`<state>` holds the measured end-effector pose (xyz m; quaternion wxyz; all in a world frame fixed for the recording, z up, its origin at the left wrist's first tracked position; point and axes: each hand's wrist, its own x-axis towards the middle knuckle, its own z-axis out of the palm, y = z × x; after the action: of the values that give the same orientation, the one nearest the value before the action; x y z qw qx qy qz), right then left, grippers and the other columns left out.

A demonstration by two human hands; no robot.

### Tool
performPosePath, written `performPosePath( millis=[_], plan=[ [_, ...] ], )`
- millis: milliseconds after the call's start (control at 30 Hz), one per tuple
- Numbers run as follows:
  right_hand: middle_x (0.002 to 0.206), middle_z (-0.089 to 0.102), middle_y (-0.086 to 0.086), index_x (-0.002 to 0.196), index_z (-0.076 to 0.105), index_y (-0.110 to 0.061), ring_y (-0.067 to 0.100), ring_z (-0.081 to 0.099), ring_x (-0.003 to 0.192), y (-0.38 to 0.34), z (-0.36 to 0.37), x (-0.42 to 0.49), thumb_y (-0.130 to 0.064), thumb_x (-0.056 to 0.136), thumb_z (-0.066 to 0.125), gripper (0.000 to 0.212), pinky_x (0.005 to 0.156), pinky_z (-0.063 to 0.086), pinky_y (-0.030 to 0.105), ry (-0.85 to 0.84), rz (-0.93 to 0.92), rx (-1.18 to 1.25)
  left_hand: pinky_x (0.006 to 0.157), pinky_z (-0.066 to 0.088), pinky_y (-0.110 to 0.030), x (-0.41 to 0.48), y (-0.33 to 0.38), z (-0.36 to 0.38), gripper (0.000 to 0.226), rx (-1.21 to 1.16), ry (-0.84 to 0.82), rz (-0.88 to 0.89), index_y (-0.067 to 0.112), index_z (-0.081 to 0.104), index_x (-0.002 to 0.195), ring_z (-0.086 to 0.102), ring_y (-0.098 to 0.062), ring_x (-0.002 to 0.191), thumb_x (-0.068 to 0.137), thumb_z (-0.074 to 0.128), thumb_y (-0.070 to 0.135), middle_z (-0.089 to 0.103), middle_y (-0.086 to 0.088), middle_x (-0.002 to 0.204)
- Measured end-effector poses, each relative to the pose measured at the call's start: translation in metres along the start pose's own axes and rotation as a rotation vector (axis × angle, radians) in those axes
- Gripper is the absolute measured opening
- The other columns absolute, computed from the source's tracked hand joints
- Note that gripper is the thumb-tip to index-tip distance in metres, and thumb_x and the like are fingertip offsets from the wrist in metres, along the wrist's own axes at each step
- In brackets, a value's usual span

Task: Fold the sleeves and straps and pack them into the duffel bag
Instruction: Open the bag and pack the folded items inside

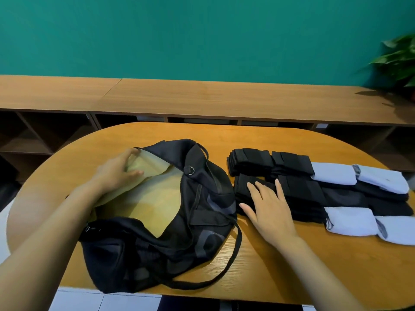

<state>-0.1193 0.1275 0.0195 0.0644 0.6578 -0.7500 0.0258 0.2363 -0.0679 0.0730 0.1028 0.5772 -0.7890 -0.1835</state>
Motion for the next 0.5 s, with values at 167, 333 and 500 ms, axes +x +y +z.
performPosePath(
  millis=[167,333,500],
  plan=[
    [0.12,0.067,0.013,0.135,0.058,-0.01,0.028,0.062,0.115,-0.024,-0.006,-0.035,-0.059,0.098,0.018,0.073,0.115,0.02,0.049,-0.039,0.028,0.049,0.095,0.045,-0.046,-0.001,-0.007,0.004,0.062,-0.006,-0.001,-0.01,0.026,0.037,0.142,0.056,-0.029,0.112,0.09,0.069,0.032,0.056,-0.007,0.134],
    [0.138,0.056,-0.005,0.144,0.046,-0.026,0.015,0.052,0.126,-0.016,-0.042,-0.031,-0.051,0.103,0.012,0.059,0.114,0.03,0.034,-0.069,0.042,0.148,0.103,0.038,-0.053,-0.008,-0.001,0.001,0.062,0.106,-0.021,-0.086,0.029,0.035,0.144,0.051,-0.033,0.119,0.09,0.065,0.04,0.047,-0.009,0.143],
    [0.15,0.042,-0.005,0.148,0.039,-0.026,0.016,0.041,0.135,0.018,-0.056,0.001,-0.049,0.097,0.048,0.056,0.105,0.043,0.035,-0.236,0.128,0.46,0.114,0.027,-0.052,-0.073,0.105,0.013,0.062,-0.086,0.318,0.223,0.02,0.044,0.143,0.035,-0.033,0.139,0.088,0.069,0.033,0.038,-0.01,0.152]
  ],
)
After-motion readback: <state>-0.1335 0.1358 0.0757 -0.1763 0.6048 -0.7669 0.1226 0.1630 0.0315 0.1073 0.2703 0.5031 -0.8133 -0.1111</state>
